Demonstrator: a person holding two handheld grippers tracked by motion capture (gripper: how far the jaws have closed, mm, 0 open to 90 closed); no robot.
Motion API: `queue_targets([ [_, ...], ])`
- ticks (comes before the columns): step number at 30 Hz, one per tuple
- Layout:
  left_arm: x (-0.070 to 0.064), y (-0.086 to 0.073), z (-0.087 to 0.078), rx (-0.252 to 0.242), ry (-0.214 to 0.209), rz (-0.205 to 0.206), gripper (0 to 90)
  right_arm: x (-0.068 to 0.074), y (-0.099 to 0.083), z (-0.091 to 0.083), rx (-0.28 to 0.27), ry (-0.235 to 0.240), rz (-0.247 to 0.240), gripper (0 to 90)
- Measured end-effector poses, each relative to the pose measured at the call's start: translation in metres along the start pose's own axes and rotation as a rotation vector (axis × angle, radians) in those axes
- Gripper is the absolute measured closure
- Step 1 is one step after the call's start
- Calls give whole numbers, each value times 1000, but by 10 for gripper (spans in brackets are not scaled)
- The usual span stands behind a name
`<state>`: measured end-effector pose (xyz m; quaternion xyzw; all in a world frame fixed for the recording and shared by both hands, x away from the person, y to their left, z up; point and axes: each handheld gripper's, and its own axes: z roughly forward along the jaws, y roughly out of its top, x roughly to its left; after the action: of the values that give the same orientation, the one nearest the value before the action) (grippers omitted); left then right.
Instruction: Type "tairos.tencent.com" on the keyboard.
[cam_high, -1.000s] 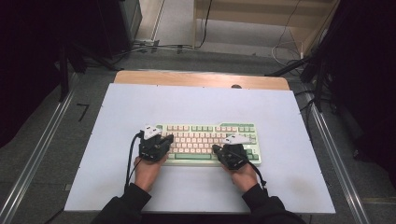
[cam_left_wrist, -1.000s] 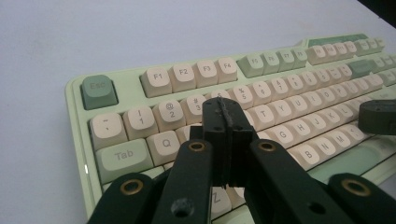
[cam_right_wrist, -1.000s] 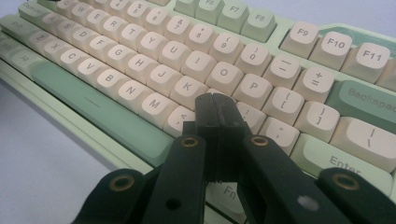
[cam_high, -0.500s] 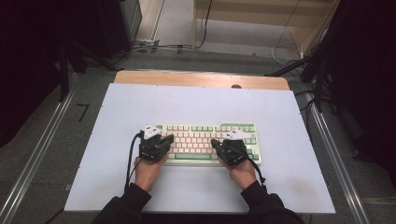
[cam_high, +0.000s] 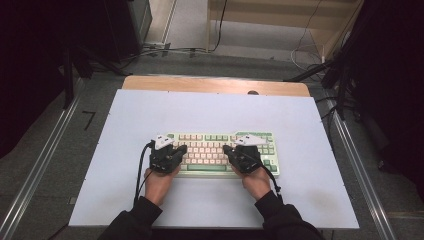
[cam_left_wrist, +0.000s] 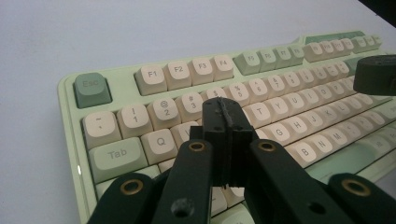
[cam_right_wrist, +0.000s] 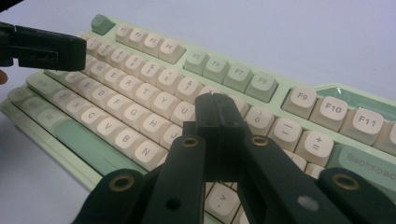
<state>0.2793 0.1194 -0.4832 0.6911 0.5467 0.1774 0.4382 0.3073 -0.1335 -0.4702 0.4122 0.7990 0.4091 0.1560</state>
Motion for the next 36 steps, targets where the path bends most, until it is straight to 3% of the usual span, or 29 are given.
queue_targets([
  [19, -18, -6, 5, 39, -55, 41, 900, -1, 1, 6, -2, -11, 2, 874],
  [36, -23, -11, 9, 68, -52, 63, 900, -2, 1, 9, 0, -16, 5, 874],
])
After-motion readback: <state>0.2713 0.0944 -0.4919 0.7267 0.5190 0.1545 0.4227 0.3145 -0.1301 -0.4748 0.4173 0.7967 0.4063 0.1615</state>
